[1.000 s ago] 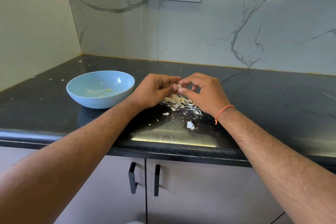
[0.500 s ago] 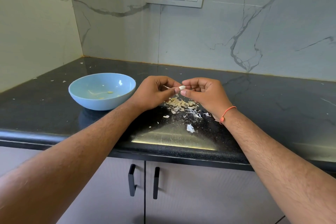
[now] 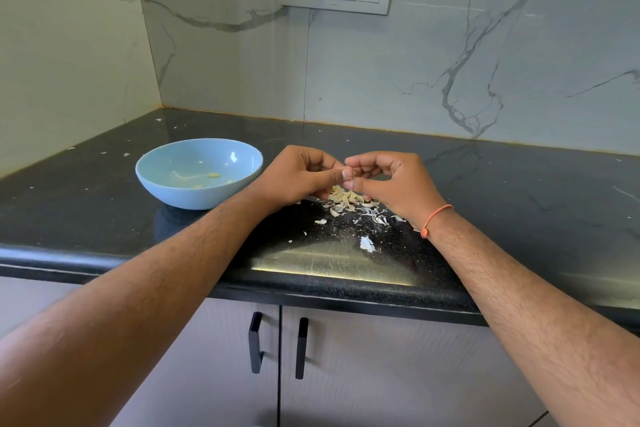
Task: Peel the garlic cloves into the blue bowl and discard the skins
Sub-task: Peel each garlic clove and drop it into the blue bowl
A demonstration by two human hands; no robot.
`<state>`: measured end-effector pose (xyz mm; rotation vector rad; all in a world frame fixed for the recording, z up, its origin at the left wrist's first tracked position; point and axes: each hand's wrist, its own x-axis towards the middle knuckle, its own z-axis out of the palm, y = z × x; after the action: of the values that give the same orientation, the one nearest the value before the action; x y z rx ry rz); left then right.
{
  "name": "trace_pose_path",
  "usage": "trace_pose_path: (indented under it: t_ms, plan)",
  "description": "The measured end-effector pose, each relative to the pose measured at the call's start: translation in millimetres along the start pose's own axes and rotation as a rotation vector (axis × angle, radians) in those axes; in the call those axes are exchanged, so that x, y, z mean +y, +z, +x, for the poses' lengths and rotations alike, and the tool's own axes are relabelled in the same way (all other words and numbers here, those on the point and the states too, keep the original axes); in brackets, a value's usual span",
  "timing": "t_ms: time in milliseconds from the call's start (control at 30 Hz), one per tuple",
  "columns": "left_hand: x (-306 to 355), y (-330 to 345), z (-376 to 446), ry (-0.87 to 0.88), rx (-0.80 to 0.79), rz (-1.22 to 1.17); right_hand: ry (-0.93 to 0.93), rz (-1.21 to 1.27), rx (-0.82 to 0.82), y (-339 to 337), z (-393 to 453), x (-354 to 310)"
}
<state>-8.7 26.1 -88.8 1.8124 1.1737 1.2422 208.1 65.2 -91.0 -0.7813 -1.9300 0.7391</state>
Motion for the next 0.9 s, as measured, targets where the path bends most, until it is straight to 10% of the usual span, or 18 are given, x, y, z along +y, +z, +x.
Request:
trace_pose_path:
  t_ms: [900]
  plan:
    - [-4.3, 0.4, 1.5, -0.014, 0.018, 0.006, 0.083, 0.169, 0.062, -0.8, 1.5, -1.6]
